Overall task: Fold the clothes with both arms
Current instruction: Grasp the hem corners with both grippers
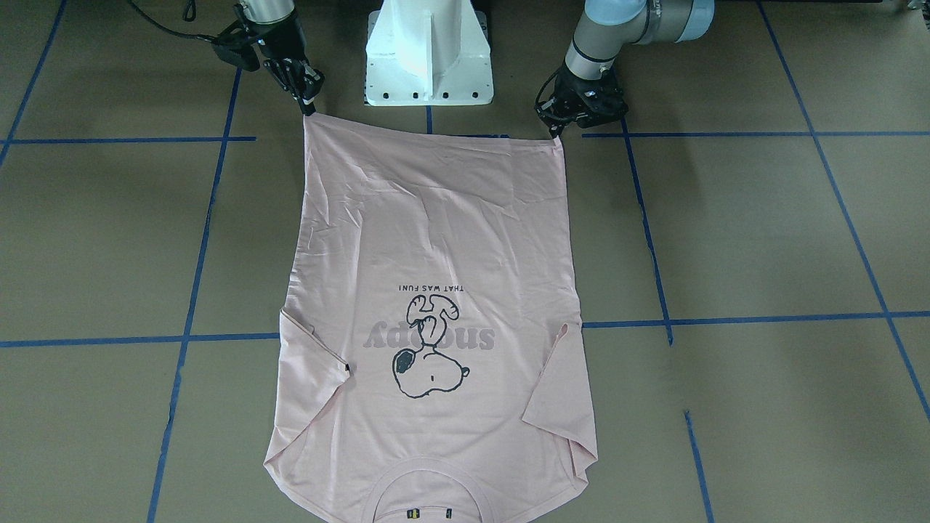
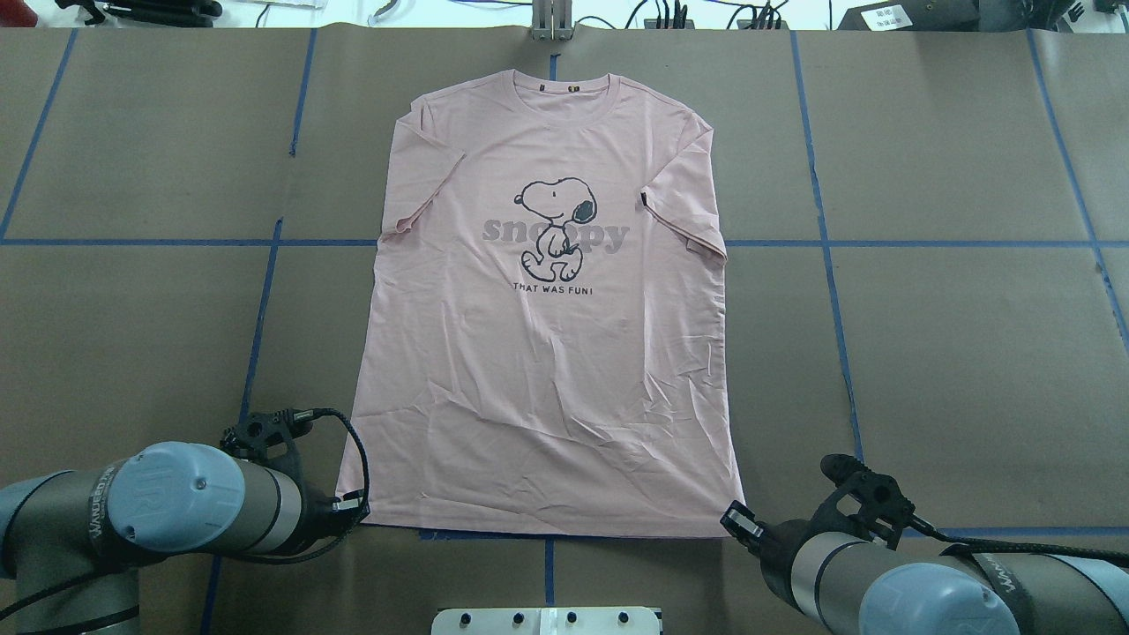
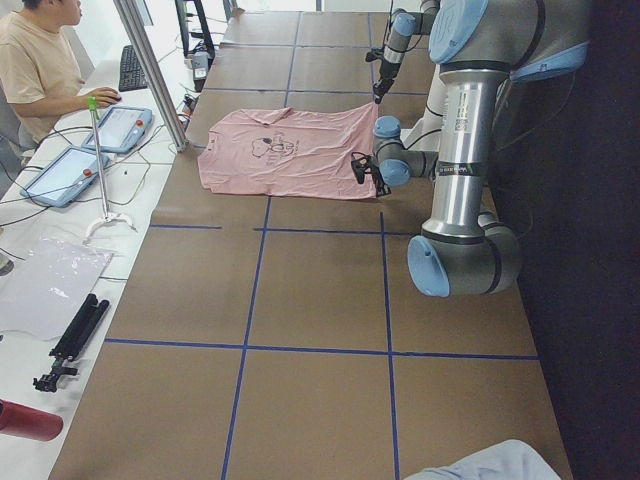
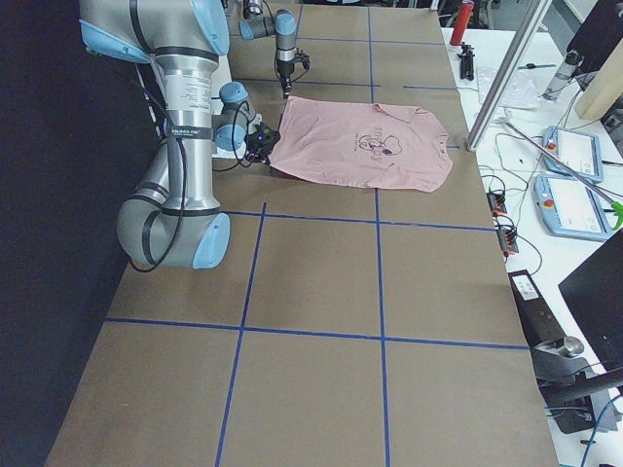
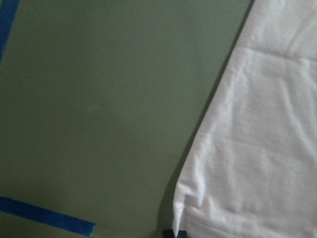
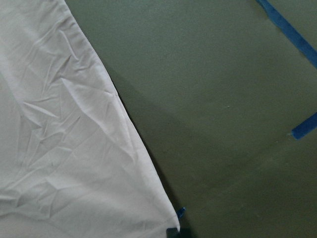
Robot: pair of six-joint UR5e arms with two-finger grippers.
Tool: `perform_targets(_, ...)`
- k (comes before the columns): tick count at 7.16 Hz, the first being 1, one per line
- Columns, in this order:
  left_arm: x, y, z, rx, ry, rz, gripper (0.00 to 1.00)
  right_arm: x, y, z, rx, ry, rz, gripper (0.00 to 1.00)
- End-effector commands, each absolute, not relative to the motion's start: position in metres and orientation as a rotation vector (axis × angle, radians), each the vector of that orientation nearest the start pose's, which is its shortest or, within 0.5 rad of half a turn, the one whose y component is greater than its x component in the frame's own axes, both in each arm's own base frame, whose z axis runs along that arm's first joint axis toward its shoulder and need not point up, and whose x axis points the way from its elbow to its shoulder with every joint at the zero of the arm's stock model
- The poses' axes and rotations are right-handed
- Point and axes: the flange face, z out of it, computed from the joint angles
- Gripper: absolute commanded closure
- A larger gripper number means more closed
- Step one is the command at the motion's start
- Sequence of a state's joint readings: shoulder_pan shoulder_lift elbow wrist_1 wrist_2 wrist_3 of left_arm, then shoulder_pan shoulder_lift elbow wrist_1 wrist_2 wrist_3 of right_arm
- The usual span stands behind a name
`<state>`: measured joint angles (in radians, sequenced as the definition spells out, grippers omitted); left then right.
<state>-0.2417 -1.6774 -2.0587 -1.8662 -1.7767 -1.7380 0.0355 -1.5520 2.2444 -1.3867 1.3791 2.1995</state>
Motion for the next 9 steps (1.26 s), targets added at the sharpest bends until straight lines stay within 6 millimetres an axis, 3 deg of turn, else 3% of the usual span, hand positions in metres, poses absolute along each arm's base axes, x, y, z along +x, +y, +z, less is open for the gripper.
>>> perform_targets(1,0.442,-0.223,0.309,-0.168,0.925,-0.295,1.0,-0.436,-0.16,0.331,-0.09,-0.889,0.685,1.0)
perform_targets(2,0.43,-0.212,0.287,-0.207,0.957,-0.33,1.0,-0.418,-0.15,0.33,-0.099,-0.887,0.665,1.0)
perform_targets(3,0.431,-0.188,0.274,-0.259,0.968,-0.336,1.0,-0.399,-0.142,0.327,-0.11,-0.888,0.648,1.0)
perform_targets(5,0.414,-0.179,0.251,-0.309,1.006,-0.398,1.0,-0.377,-0.146,0.312,-0.112,-0.917,0.657,1.0)
perform_targets(7,0.41,-0.194,0.25,-0.286,1.015,-0.423,1.0,-0.363,-0.186,0.297,-0.072,-0.968,0.743,1.0)
perform_targets(8,0.401,-0.214,0.251,-0.258,1.021,-0.463,1.0,-0.366,-0.204,0.287,-0.054,-0.998,0.769,1.0)
perform_targets(9,0.413,-0.224,0.26,-0.232,1.003,-0.481,1.0,-0.376,-0.23,0.284,0.022,-1.005,0.743,1.0)
